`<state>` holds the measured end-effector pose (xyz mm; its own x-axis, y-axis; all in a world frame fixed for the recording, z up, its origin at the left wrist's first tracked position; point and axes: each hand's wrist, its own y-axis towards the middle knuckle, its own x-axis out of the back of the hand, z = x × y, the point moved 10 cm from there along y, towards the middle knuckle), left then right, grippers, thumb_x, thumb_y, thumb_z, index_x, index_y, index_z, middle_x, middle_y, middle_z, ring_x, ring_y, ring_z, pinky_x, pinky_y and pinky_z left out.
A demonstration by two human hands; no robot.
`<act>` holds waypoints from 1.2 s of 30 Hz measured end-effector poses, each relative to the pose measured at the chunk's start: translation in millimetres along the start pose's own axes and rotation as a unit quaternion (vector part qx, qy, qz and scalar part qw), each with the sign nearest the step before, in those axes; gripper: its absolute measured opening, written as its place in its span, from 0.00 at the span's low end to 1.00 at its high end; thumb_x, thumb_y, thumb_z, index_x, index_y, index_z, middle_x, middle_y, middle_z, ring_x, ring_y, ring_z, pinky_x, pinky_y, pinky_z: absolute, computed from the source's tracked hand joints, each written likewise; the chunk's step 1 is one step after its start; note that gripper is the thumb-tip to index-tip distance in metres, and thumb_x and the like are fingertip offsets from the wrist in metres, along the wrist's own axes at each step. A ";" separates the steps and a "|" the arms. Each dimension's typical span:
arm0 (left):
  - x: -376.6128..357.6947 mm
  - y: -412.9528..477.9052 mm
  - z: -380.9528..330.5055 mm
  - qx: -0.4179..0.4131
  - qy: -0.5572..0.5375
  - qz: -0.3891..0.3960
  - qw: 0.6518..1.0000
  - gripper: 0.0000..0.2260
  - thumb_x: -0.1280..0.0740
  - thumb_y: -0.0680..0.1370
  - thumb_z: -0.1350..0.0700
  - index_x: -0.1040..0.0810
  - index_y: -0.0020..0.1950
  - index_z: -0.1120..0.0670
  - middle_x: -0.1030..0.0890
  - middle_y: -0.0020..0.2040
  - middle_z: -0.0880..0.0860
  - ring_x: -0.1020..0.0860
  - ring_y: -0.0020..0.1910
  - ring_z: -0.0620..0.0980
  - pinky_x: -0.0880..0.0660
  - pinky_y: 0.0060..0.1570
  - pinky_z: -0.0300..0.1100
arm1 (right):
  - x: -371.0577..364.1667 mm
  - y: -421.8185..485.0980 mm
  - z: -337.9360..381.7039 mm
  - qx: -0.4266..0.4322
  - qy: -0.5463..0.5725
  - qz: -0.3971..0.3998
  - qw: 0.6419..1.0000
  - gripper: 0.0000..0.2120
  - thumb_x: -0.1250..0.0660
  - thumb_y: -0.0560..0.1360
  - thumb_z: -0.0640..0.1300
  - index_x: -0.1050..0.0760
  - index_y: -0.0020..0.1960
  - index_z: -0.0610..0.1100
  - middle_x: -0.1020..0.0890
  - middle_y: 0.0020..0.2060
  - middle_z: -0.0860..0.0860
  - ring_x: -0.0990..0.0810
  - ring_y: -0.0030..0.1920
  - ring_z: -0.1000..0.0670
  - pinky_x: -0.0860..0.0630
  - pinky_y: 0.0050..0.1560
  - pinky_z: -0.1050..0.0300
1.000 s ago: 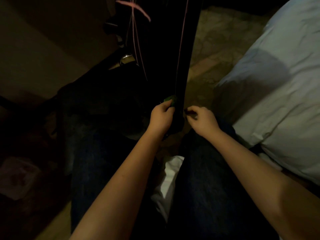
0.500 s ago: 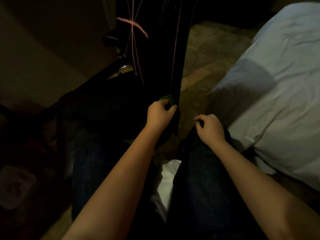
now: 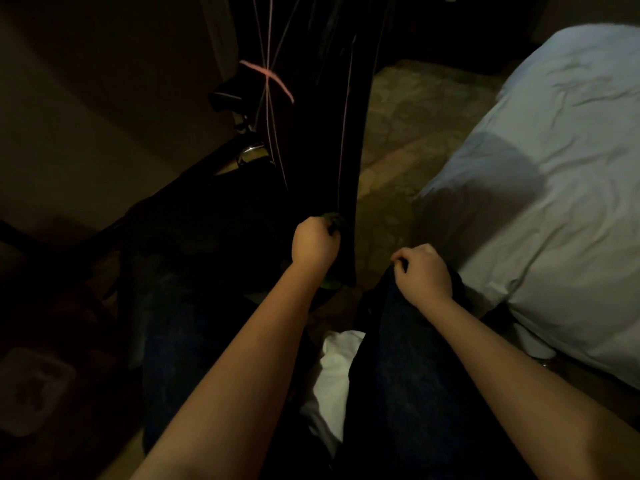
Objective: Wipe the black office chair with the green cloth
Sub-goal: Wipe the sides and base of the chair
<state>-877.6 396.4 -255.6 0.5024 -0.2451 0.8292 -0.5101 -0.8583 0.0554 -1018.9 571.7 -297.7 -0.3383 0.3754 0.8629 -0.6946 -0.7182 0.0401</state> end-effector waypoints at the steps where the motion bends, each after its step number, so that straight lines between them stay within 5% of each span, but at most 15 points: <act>1: -1.1 -0.9 2.0 0.005 0.000 0.006 1.000 0.17 0.33 0.78 0.58 0.33 0.30 0.49 0.31 0.26 0.46 0.32 0.21 0.42 0.44 0.15 0.30 | 0.1 0.1 0.9 0.000 0.000 0.000 1.000 0.08 0.36 0.78 0.45 0.19 0.54 0.49 0.25 0.52 0.47 0.24 0.47 0.48 0.27 0.44 0.57; 5: -0.5 -3.7 0.6 0.000 0.000 0.034 0.999 0.03 0.34 0.79 0.59 0.21 0.47 0.56 0.32 0.31 0.43 0.33 0.25 0.40 0.41 0.21 0.31 | -0.3 0.8 5.1 0.004 -0.011 0.000 1.000 0.09 0.36 0.78 0.44 0.19 0.53 0.49 0.24 0.52 0.45 0.23 0.48 0.46 0.26 0.45 0.56; 8: 5.1 -5.6 3.2 0.006 -0.014 0.031 0.999 0.07 0.34 0.79 0.59 0.20 0.55 0.56 0.32 0.32 0.42 0.34 0.27 0.39 0.38 0.23 0.32 | -0.6 1.6 5.1 -0.003 -0.022 0.004 1.000 0.09 0.37 0.78 0.45 0.19 0.53 0.50 0.24 0.52 0.45 0.23 0.49 0.44 0.28 0.44 0.57; 13: 10.4 -14.2 9.8 0.028 -0.064 0.041 0.997 0.09 0.33 0.78 0.60 0.19 0.57 0.60 0.26 0.36 0.44 0.20 0.40 0.51 0.27 0.32 0.40 | 2.1 0.2 7.4 -0.005 -0.024 0.009 1.000 0.09 0.37 0.77 0.45 0.19 0.53 0.50 0.24 0.52 0.45 0.24 0.50 0.43 0.25 0.47 0.54; 18: 17.5 -15.6 11.4 0.024 -0.078 0.046 0.996 0.06 0.32 0.78 0.57 0.18 0.54 0.56 0.31 0.32 0.41 0.32 0.29 0.37 0.30 0.29 0.35 | 2.3 -0.7 13.7 0.002 -0.024 0.029 0.999 0.10 0.38 0.78 0.45 0.19 0.55 0.49 0.24 0.54 0.43 0.25 0.53 0.42 0.25 0.51 0.51; 21: 27.5 -13.6 8.2 0.029 -0.102 0.036 0.994 0.07 0.32 0.78 0.57 0.17 0.53 0.58 0.27 0.32 0.43 0.29 0.28 0.38 0.26 0.30 0.36 | 1.8 -0.5 18.6 0.006 -0.024 0.038 0.999 0.11 0.38 0.78 0.45 0.20 0.56 0.48 0.25 0.54 0.43 0.25 0.54 0.41 0.24 0.53 0.49; 25: 43.4 -13.9 -2.2 0.020 -0.139 0.015 0.990 0.09 0.32 0.78 0.58 0.18 0.54 0.63 0.25 0.33 0.45 0.25 0.30 0.40 0.35 0.21 0.26 | 2.7 -0.7 20.1 0.008 -0.035 0.028 0.999 0.11 0.38 0.78 0.45 0.19 0.56 0.48 0.24 0.53 0.42 0.25 0.52 0.40 0.25 0.51 0.52; 33: 81.0 -13.8 -34.2 -0.021 -0.240 -0.003 0.971 0.10 0.32 0.78 0.59 0.18 0.41 0.45 0.18 0.38 0.44 0.19 0.37 0.38 0.26 0.31 0.29 | -4.3 1.3 16.0 0.006 -0.058 0.037 0.998 0.08 0.37 0.77 0.46 0.21 0.50 0.45 0.25 0.48 0.43 0.26 0.49 0.41 0.32 0.41 0.56; 36: 94.4 -15.0 -45.2 -0.025 -0.267 -0.015 0.963 0.09 0.33 0.78 0.59 0.16 0.44 0.47 0.17 0.38 0.43 0.18 0.38 0.38 0.26 0.32 0.28 | -6.0 2.7 13.7 -0.004 -0.067 0.039 0.997 0.09 0.37 0.76 0.49 0.22 0.48 0.45 0.25 0.47 0.44 0.25 0.49 0.42 0.29 0.42 0.55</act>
<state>-854.1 406.5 -153.1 0.7984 -0.4292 0.4223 -0.5164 -0.8488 0.1135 -1010.1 559.5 -295.8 -0.3048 0.2366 0.9225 -0.6741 -0.7379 -0.0335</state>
